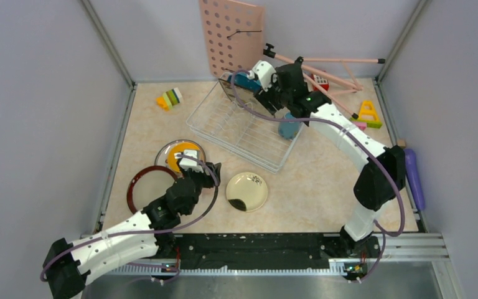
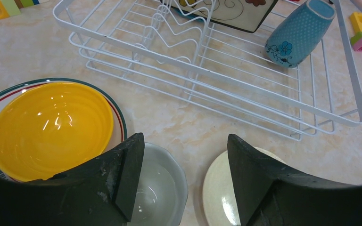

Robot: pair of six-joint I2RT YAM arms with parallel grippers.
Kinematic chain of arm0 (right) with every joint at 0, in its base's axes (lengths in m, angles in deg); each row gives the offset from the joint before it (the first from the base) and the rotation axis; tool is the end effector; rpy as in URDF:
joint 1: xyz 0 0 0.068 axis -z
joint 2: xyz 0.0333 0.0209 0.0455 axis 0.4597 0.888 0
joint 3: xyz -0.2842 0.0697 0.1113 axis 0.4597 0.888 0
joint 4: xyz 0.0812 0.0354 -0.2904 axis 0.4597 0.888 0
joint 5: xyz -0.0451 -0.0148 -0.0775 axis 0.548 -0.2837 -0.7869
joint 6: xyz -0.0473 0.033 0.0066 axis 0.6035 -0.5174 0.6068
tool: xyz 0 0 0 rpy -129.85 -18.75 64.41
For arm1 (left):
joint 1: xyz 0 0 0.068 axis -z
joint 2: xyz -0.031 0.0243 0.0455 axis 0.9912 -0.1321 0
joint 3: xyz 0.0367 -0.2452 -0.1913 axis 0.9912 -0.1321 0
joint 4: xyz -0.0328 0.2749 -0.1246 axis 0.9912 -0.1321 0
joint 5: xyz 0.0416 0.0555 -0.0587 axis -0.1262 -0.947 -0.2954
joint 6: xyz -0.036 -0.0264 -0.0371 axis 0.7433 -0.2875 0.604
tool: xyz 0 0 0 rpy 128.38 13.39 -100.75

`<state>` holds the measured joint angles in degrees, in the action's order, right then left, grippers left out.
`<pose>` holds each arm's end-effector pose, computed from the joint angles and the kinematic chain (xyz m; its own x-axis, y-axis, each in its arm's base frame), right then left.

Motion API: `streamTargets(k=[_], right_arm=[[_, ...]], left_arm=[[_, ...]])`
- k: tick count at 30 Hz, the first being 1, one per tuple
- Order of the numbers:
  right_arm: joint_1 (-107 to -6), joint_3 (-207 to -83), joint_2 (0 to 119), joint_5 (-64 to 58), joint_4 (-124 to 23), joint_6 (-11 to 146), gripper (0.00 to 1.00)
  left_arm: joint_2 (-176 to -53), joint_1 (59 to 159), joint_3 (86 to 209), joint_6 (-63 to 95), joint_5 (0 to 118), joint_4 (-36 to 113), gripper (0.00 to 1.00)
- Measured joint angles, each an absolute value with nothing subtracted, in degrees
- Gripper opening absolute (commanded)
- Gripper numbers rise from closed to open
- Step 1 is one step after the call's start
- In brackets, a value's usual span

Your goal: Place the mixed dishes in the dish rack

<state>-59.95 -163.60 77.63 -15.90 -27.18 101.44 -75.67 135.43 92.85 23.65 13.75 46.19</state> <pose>0.3919 0.2458 0.3949 -0.1476 -0.6338 -0.7593 -0.6000 0.6677 -0.4407 0.1250 -0.1242 0.2395 -0.1838 -0.1833 -0.9657 0.2336 0.9462 -0.2241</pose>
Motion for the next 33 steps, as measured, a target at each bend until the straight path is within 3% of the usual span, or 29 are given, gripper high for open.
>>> streamTargets(k=[3, 8, 13, 17, 33], right_arm=[[-59.8, -162.8, 77.9, -14.4, -28.1, 101.4, 0.66], [-58.7, -161.7, 78.8, -11.3, -32.0, 101.0, 0.53], [-56.7, -162.0, 82.1, -6.7, -35.7, 99.1, 0.32], [-56.4, -165.0, 86.4, -4.2, -35.6, 98.5, 0.00], [-53.4, -173.7, 93.3, 2.1, -35.9, 94.0, 0.00]], left_arm=[[-76.2, 135.4, 92.9, 23.6, 13.9, 46.1, 0.70], [-76.3, 135.4, 92.9, 23.6, 13.9, 46.1, 0.70], [-76.4, 135.4, 92.9, 23.6, 13.8, 46.1, 0.70], [-76.4, 135.4, 92.9, 23.6, 13.8, 46.1, 0.70], [-76.4, 135.4, 92.9, 23.6, 13.8, 46.1, 0.70]])
